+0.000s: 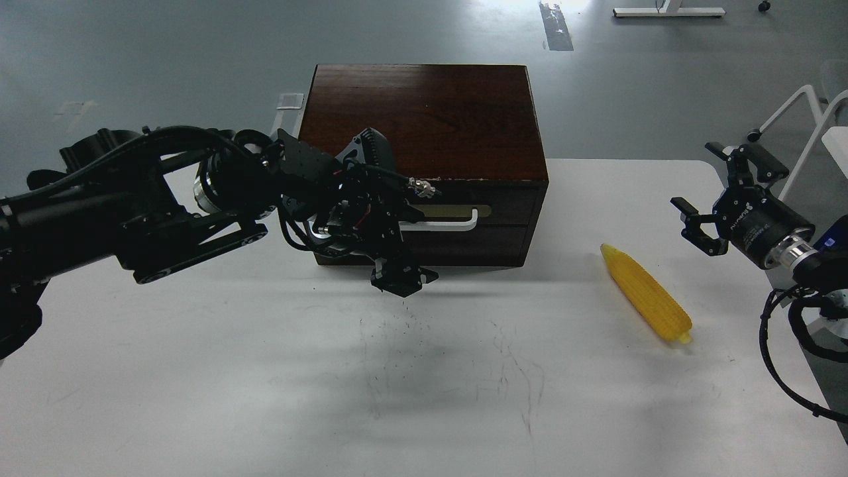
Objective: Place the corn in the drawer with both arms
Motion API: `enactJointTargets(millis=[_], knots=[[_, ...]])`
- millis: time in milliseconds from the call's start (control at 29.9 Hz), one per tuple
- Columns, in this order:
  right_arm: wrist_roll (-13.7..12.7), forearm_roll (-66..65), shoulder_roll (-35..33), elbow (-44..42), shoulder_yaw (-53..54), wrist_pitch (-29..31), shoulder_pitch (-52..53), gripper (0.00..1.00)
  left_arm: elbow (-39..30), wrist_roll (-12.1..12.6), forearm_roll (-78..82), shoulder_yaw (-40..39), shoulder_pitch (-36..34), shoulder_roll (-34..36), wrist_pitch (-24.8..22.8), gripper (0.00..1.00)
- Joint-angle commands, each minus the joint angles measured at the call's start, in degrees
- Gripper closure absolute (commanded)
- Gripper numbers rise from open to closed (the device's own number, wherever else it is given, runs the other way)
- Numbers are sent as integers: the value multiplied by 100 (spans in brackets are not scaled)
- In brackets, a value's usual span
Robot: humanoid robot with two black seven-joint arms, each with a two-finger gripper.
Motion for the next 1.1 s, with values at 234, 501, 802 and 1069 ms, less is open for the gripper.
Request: enactJointTargets(millis=[234,501,802,1069], knots=[[0,0,-28,9,-1,-1,-2,0,153,0,0,6,9,-92,0,1],[0,0,-46,9,-1,-1,-11,0,196,0,0,94,18,-154,0,1],[0,0,-54,1,8,-1,-37,0,65,0,0,182,0,-154,0,1],[0,0,-63,0,8,-1,-55,0,-392,0,0,200,9,-136,0,1]])
